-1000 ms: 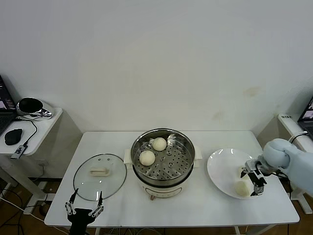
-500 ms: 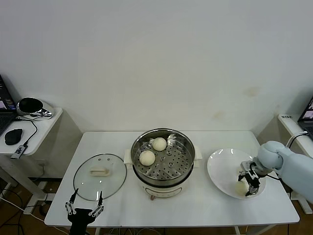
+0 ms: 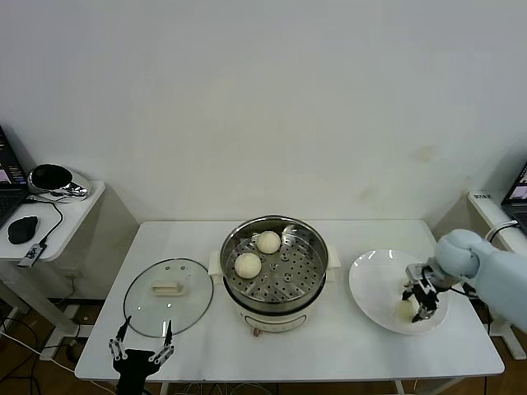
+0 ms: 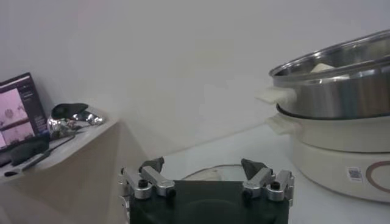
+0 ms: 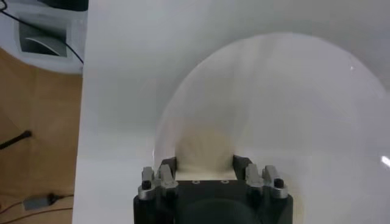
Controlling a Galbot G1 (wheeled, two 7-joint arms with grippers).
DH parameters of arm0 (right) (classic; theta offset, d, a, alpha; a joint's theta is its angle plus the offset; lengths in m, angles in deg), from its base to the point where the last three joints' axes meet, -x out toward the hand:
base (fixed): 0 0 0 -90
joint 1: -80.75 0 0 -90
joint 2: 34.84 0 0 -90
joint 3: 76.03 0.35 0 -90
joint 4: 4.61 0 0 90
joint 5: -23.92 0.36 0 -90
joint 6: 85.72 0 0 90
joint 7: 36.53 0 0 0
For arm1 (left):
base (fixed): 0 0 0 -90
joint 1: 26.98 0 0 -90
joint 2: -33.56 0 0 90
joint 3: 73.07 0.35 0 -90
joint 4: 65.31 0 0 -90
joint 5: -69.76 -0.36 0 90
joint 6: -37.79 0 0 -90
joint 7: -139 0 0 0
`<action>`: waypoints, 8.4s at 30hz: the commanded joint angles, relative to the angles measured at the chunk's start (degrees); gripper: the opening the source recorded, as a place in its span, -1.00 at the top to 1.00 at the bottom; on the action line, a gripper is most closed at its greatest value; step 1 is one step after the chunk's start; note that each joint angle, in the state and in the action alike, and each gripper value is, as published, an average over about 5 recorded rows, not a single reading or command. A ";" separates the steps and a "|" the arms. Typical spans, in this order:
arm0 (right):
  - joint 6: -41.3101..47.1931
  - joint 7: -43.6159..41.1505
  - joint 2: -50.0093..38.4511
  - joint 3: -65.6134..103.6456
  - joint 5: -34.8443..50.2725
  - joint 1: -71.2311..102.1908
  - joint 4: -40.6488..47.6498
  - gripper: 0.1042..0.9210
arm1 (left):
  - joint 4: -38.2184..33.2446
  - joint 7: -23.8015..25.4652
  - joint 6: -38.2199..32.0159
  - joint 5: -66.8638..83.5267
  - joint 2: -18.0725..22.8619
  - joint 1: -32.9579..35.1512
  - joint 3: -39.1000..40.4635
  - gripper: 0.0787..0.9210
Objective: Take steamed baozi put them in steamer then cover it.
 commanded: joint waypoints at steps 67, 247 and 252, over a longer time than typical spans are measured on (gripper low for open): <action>-37.13 6.91 33.16 -28.62 3.62 -31.74 -4.43 -0.54 | -0.48 -0.32 -0.94 1.20 0.91 0.24 -2.23 -0.77; -3.80 63.57 5.30 25.79 38.92 24.13 -21.35 -0.76 | -0.40 -0.64 -0.23 3.53 -1.25 -3.99 -2.19 -0.77; -15.11 64.42 15.38 52.86 29.19 49.03 -20.84 -0.76 | -0.51 -1.29 -0.30 3.50 -0.75 -4.03 -1.74 -0.77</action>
